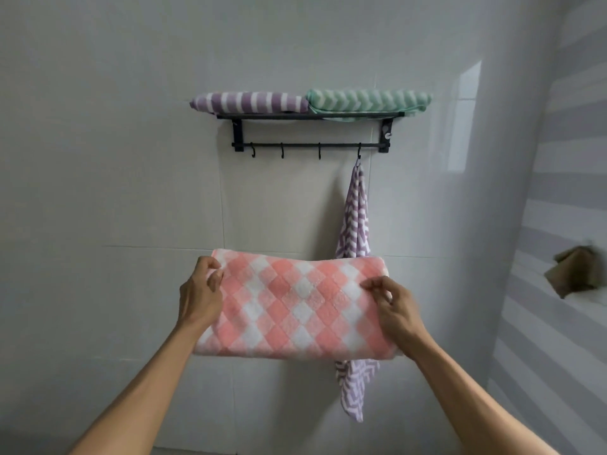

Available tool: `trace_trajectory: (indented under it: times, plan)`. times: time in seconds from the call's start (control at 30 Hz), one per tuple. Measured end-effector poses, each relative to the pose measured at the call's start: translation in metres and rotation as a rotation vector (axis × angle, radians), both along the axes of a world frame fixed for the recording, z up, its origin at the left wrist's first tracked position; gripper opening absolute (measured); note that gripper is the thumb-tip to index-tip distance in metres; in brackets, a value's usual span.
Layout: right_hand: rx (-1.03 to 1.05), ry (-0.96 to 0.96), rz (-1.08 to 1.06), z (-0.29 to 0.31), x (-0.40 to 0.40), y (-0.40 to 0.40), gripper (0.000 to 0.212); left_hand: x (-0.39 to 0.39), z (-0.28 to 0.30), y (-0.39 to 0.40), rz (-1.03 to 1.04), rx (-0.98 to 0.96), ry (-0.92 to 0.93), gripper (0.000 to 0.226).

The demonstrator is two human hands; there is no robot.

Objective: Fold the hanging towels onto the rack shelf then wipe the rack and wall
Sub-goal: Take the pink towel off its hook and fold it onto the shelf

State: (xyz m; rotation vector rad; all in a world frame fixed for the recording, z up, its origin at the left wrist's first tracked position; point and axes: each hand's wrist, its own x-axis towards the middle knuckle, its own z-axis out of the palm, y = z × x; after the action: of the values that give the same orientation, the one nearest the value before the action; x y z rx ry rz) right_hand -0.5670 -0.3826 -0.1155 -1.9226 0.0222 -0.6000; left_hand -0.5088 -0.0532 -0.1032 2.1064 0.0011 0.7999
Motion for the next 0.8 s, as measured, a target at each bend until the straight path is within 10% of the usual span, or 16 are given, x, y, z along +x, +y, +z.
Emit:
trace_trajectory:
  times: [0.3,0.8]
  plan:
    - [-0.136,-0.091,0.059,0.087,-0.013,-0.007,0.031,-0.036,0.08,0.003,-0.177,0.057,0.074,0.047]
    - [-0.187,-0.345,-0.03,0.248,0.119,0.053,0.029,0.106,0.251,0.08,-0.118,0.047,-0.215,0.042]
